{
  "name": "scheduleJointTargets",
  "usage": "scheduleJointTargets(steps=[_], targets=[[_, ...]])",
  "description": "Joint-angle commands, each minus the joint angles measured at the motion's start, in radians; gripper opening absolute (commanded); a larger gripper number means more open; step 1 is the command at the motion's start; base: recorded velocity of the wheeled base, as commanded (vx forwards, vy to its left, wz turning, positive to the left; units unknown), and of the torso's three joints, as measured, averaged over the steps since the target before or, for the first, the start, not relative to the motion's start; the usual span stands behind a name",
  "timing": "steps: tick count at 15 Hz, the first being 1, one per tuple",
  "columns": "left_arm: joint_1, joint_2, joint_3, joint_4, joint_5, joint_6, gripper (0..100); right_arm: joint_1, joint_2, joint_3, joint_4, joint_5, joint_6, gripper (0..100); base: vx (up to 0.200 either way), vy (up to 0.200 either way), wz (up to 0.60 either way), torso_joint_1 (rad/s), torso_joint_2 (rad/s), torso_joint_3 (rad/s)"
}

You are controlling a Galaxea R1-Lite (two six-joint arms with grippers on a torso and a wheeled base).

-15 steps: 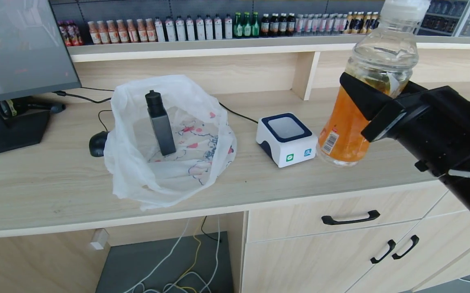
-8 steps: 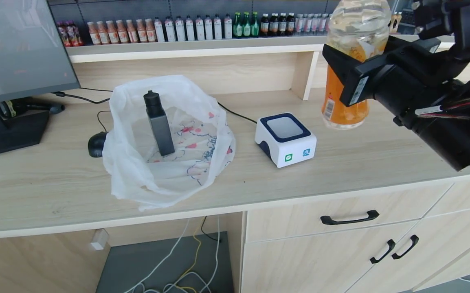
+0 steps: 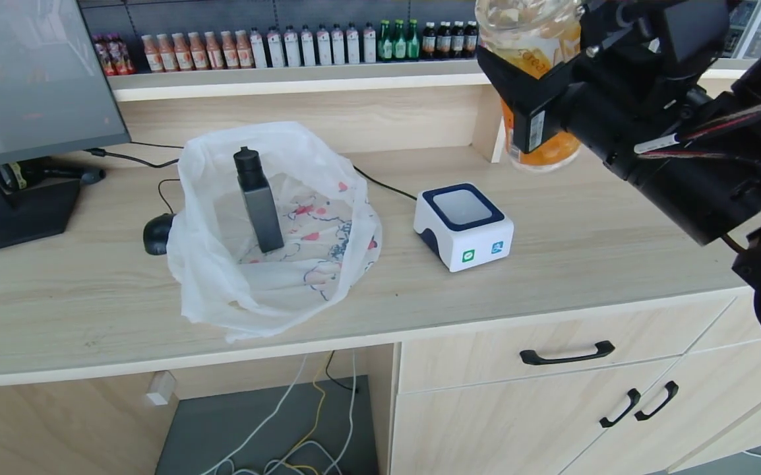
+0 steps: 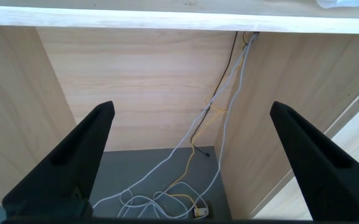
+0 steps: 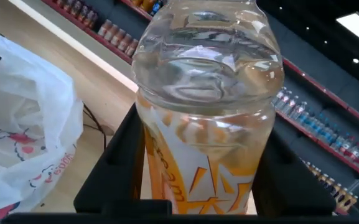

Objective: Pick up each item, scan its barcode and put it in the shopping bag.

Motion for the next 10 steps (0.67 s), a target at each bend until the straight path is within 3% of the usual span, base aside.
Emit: scheduleJointTargets(steps=[1, 5, 10], targets=[[0.0, 0.0, 0.0, 0.0, 0.0, 0.0, 100, 0.001, 0.038, -0.007, -0.002, 0.072, -0.033, 0, 0.0, 0.0, 0.0, 0.0, 0.0, 0.0], [0.0, 0.0, 0.0, 0.0, 0.0, 0.0, 100, -0.074, 0.113, -0.024, -0.097, 0.211, -0.099, 0, 0.0, 0.0, 0.0, 0.0, 0.0, 0.0], [0.0, 0.0, 0.0, 0.0, 0.0, 0.0, 100, -0.085, 0.248, -0.038, -0.252, 0.36, -0.102, 0, 0.0, 0.0, 0.0, 0.0, 0.0, 0.0]])
